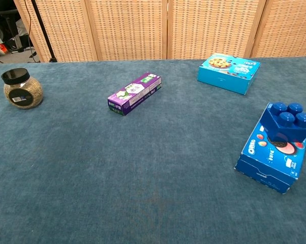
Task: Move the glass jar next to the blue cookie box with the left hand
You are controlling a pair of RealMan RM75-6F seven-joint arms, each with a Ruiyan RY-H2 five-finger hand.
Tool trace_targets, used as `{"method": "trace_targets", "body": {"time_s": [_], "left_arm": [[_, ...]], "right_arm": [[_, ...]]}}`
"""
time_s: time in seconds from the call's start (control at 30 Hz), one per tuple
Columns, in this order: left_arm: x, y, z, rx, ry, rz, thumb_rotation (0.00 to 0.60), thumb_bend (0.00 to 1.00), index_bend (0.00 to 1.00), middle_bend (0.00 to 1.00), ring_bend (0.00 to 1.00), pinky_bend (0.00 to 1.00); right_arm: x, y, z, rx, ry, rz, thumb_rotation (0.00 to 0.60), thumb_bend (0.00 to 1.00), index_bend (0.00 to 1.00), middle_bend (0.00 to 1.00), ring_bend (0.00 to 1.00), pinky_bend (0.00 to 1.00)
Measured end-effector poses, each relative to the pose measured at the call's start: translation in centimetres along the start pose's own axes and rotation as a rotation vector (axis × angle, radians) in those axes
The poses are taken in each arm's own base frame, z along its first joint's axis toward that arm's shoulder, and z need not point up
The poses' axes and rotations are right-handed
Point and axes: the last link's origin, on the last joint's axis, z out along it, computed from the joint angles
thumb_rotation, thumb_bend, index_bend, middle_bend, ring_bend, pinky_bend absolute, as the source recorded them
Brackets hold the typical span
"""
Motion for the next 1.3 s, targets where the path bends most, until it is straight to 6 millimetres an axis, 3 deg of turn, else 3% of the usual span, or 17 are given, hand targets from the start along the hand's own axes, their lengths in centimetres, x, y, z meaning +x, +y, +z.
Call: {"method": "trace_targets", "body": {"time_s": [0.17,0.6,0.97,1.3], "left_arm": [[-1.4,1.2,1.0,-0.011,-0.038,-0.005,0.6,1.0,0.35,0.25,0.24,0.29],[-2.9,0.4,1.3,0.013,-0.087,-0.02,0.6,1.0,0.35,0.25,0.25,0.32],[-4.2,1.1,-0.7,-0.046,-0.169,-0.229,0.6,1.0,0.35,0.25,0.25,0.32],[-5.9,1.8,-2.5,-0.106,-0.257,-0.311,0.6,1.0,0.35,0.25,0.25,0.33]], "right_arm": [[0.0,0.1,0.2,-0.01,0.006,-0.003,0.6,0.0,0.0,0.0,0.0,0.0],[0.2,0.0,0.1,-0.006,0.013,0.0,0.6,0.0,0.0,0.0,0.0,0.0],[0.2,-0.3,-0.1,0.004,0.014,0.006,0.6,0.0,0.0,0.0,0.0,0.0],[0.5,-0.4,-0.3,0.01,0.018,0.019,0.6,0.0,0.0,0.0,0.0,0.0]]}}
